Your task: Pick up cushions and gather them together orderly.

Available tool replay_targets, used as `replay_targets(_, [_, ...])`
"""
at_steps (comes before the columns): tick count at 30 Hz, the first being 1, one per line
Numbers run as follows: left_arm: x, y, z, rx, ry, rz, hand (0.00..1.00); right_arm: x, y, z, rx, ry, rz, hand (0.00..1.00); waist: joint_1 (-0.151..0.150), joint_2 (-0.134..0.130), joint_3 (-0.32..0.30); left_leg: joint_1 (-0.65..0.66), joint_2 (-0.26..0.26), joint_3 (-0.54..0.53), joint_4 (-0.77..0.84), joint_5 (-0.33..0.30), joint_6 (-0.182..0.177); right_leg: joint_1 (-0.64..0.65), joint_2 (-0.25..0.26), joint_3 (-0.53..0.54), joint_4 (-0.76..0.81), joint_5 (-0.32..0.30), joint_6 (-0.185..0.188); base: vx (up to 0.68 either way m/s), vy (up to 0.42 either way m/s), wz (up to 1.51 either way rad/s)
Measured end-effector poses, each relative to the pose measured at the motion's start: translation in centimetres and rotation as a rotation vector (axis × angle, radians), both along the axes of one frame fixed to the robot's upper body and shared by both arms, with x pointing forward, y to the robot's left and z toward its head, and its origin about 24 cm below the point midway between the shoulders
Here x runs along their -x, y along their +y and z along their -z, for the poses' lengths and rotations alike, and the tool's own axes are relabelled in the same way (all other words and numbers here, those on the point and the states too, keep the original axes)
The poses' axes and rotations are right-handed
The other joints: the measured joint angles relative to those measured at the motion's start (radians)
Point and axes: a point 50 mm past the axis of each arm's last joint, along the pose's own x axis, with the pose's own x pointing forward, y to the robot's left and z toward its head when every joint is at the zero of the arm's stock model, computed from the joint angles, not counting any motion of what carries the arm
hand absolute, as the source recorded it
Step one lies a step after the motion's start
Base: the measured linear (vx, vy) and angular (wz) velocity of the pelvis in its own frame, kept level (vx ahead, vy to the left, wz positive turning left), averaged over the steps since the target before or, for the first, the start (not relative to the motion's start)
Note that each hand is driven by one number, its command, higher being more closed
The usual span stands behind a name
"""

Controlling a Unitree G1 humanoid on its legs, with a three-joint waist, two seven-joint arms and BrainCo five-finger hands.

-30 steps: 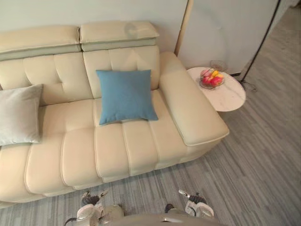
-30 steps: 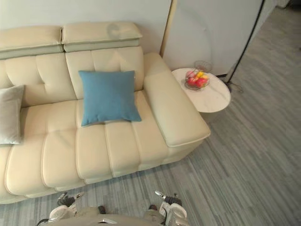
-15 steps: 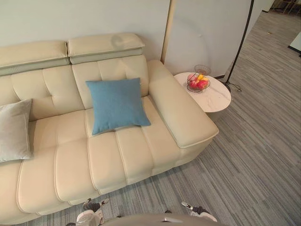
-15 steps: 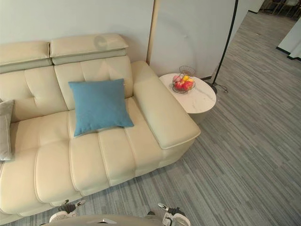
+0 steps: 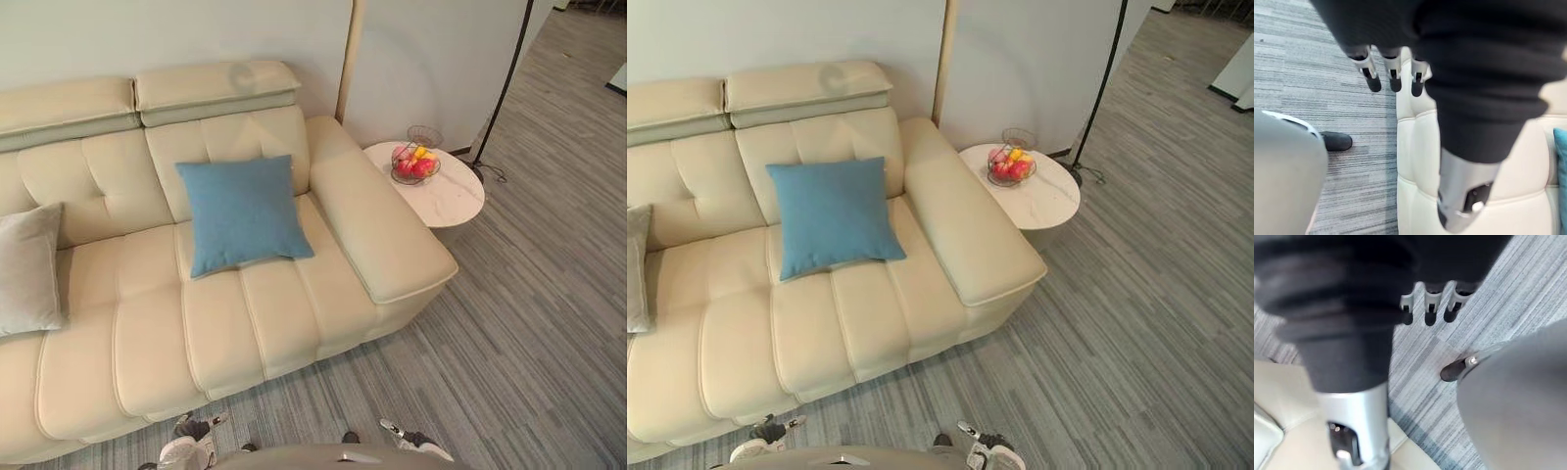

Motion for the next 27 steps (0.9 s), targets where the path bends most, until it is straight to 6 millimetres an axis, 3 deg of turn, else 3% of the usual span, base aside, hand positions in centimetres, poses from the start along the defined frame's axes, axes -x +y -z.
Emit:
replay_targets(14, [-0.7,-0.4,0.1,0.041,-0.014,0.016,0.00,0.2,-0.7,-0.1,-0.022,-0.027,0.116,0.00,-0.010,0.029,0.034,0.024,0.087,0.159,0.147,-0.104,-0.046,0.004,0.079,0.140,-0.028,0.038,-0.028,-0.03,-0.053,-0.38])
replay_targets(18, [-0.9,-0.8,0.1,0.052,-0.018,0.015,0.00,-0.3,-1.4,-0.3,-0.009,-0.043,0.123,0.00,-0.001,0.031,0.049,-0.005,0.077,-0.002,0.198,-0.147,-0.028,-0.065,0.099,0.294,-0.028,0.061,-0.032,-0.04,-0.045,-0.95])
replay_targets(19, [-1.3,-1.1,0.0,0.058,-0.028,0.018,0.00,-0.7,-1.7,-0.5,0.001,-0.057,0.119,0.00,-0.002,0.048,0.052,0.000,0.078,0.013,0.198,-0.174,-0.034,-0.087,0.111,0.337,-0.028,0.075,-0.030,-0.08,0.028,-1.43])
replay_targets(23, [-1.7,-0.9,-0.1,0.051,-0.039,0.020,0.00,-2.6,-0.3,-0.9,-0.006,-0.106,0.029,0.00,0.002,0.018,0.066,0.007,0.067,0.243,0.228,-0.226,-0.030,-0.179,0.120,0.447,-0.035,0.116,-0.076,-0.15,0.055,-1.64])
replay_targets(25, [-1.7,-0.9,-0.1,0.048,-0.039,0.023,0.00,-3.3,0.2,-1.0,-0.005,-0.117,-0.017,0.00,0.005,0.027,0.072,0.018,0.076,0.345,0.227,-0.225,-0.028,-0.220,0.117,0.372,-0.022,0.112,-0.110,-0.02,-0.010,-1.72])
replay_targets(26, [-1.7,-0.8,-0.1,0.042,-0.037,0.028,0.00,-3.6,0.2,-1.1,-0.001,-0.125,-0.029,0.00,0.005,0.034,0.074,0.037,0.095,0.425,0.231,-0.225,-0.030,-0.275,0.116,0.156,0.089,0.101,-0.127,0.11,-0.048,-1.41])
replay_targets(27, [-1.9,-0.8,-0.2,0.042,-0.043,0.031,0.00,-3.5,0.2,-1.1,0.002,-0.124,-0.036,0.00,0.006,0.035,0.075,0.051,0.104,0.449,0.234,-0.224,-0.031,-0.281,0.109,0.034,0.127,0.085,-0.142,0.18,-0.110,-1.54])
